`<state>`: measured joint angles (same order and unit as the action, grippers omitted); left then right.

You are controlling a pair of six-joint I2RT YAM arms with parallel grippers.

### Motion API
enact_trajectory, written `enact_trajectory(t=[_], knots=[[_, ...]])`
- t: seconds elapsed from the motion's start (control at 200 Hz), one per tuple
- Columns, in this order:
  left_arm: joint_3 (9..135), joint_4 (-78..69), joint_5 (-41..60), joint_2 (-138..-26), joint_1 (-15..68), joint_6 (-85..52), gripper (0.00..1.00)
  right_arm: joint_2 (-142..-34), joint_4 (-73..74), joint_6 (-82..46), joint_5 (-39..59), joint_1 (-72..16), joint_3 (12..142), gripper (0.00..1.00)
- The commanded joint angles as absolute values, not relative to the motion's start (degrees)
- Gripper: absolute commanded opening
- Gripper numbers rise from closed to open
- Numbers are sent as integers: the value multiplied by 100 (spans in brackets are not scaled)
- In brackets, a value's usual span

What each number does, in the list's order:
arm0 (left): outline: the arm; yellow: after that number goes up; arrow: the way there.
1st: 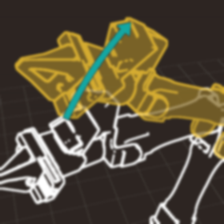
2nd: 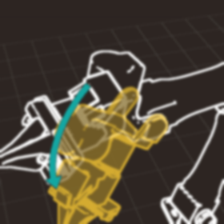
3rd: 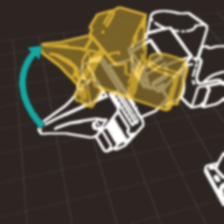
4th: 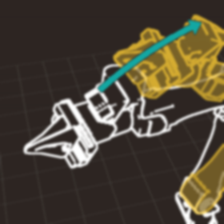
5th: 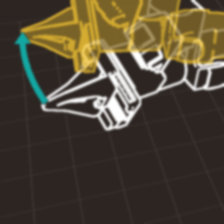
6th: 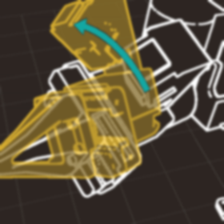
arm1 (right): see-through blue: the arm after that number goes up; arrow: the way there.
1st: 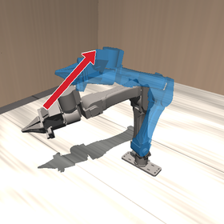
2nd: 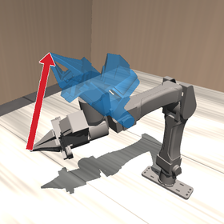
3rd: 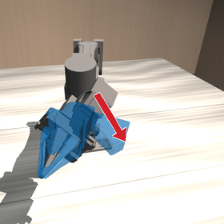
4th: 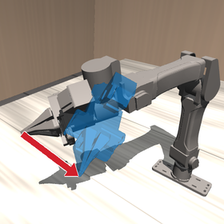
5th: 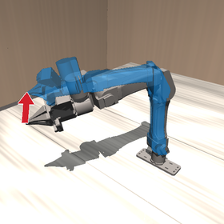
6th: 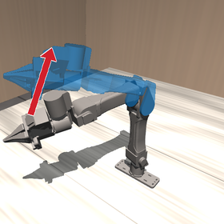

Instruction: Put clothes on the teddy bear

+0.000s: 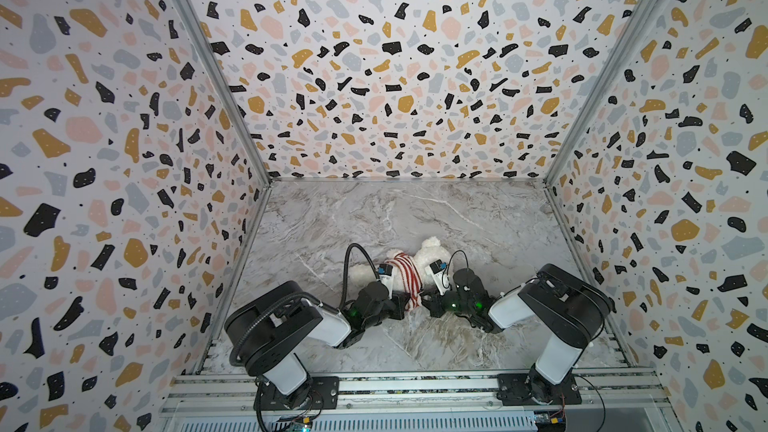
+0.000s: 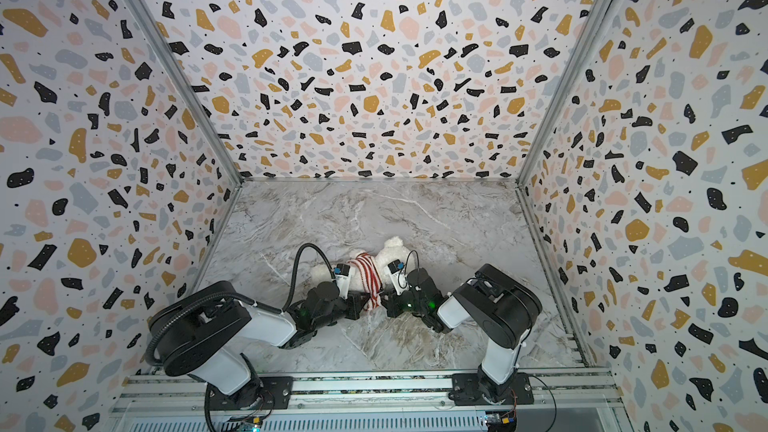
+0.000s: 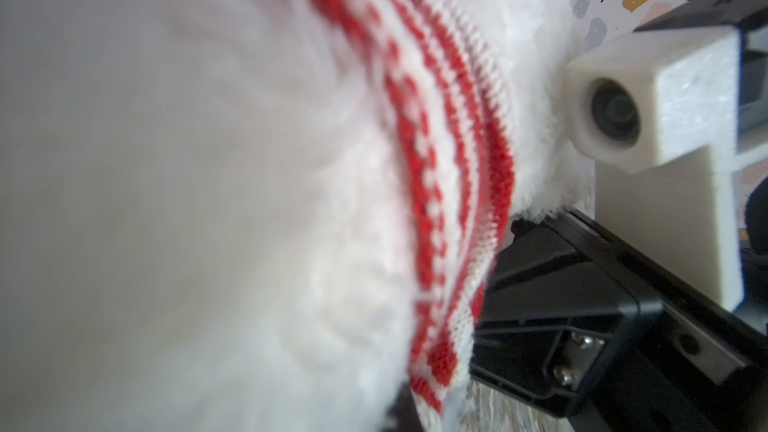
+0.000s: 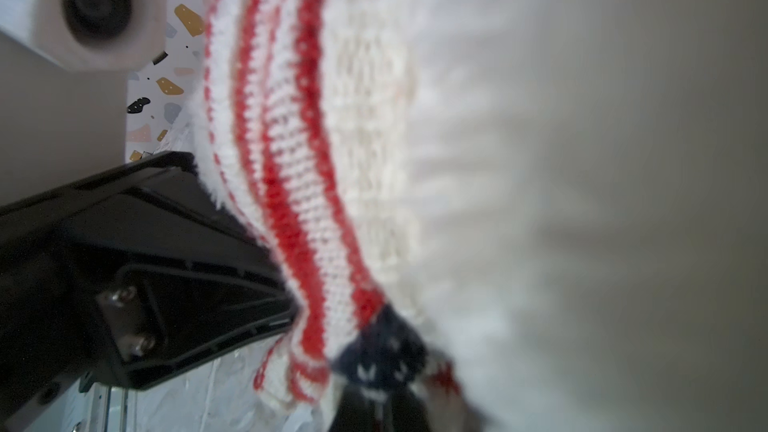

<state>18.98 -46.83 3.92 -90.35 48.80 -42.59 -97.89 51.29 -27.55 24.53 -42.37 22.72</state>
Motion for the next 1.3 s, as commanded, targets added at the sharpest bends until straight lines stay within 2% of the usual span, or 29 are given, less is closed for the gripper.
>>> enact_trajectory(t=[0.0,0.31,0.611,1.016,1.296], knots=[[1789,-3923,291,-8710,4816,-4023,0,-9192,4671,-2367,2086,-4335,2091,0],[1777,-3363,38,-8119,4640,-3823,0,-7598,3553,-1915,1388,-4778,1779,0],[1830,-3083,-7,-7918,4570,-3663,0,-5831,3160,-1791,1363,-5001,1407,0],[1907,-2714,-116,-7897,4595,-3024,0,-5145,3351,-2611,1608,-4970,1526,0],[1939,-2691,-131,-7970,4738,-2840,0,-4722,3217,-2640,1404,-4983,1527,0]])
